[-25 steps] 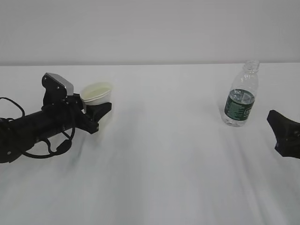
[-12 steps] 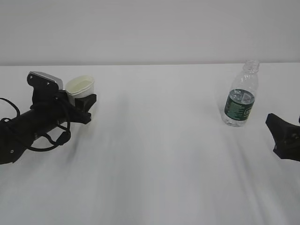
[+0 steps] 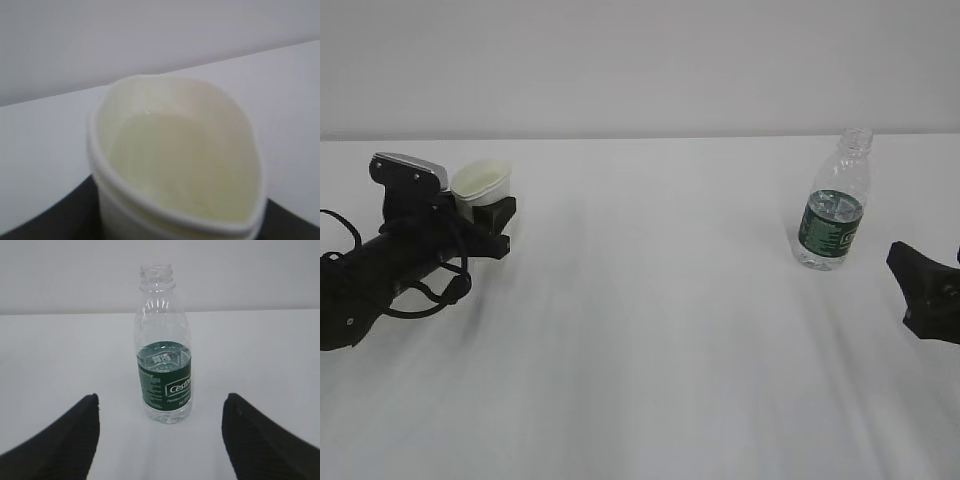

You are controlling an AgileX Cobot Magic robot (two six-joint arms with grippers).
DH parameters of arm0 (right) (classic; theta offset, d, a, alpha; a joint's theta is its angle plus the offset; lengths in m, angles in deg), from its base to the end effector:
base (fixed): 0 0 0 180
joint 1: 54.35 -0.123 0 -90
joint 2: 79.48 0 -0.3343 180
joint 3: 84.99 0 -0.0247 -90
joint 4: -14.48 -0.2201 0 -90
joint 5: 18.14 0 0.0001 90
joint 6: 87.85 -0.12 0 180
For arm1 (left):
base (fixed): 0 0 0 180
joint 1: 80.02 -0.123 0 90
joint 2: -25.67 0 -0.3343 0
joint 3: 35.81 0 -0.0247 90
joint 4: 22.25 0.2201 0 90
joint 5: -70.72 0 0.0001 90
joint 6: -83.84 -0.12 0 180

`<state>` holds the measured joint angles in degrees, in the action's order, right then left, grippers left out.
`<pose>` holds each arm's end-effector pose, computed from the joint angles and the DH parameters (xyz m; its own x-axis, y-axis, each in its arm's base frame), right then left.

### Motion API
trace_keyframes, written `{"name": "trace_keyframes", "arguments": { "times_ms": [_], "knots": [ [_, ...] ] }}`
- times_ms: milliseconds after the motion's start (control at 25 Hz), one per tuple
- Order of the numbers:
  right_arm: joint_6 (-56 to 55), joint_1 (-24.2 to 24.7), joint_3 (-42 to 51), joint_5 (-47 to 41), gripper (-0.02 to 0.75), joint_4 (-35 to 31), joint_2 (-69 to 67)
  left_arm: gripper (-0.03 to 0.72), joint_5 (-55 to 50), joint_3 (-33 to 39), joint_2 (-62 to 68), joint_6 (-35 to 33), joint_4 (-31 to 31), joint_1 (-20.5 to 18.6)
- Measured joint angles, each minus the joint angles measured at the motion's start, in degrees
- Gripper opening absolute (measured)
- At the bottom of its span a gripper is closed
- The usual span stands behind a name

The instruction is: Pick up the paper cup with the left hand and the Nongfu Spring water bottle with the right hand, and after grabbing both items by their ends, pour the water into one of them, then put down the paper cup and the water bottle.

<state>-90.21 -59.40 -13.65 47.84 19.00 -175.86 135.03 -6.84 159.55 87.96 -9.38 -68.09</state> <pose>0.2236 0.0284 0.2208 -0.2052 -0.0091 -0.9787 -0.1561 0.9875 0.0236 0.4219 -0.1137 0.1422 -0.1443 0.0573 -0.9879 0.4004 0.9163 -0.0053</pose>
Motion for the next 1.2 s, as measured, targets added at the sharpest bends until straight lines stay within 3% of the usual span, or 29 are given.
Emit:
{"name": "trace_keyframes", "arguments": {
  "times_ms": [1200],
  "knots": [
    [-0.2, 0.0, 0.0, 0.0, 0.572, 0.0, 0.0, 0.396, 1.18, -3.84, 5.62, -0.13, -1.05, 0.0]
  ]
}}
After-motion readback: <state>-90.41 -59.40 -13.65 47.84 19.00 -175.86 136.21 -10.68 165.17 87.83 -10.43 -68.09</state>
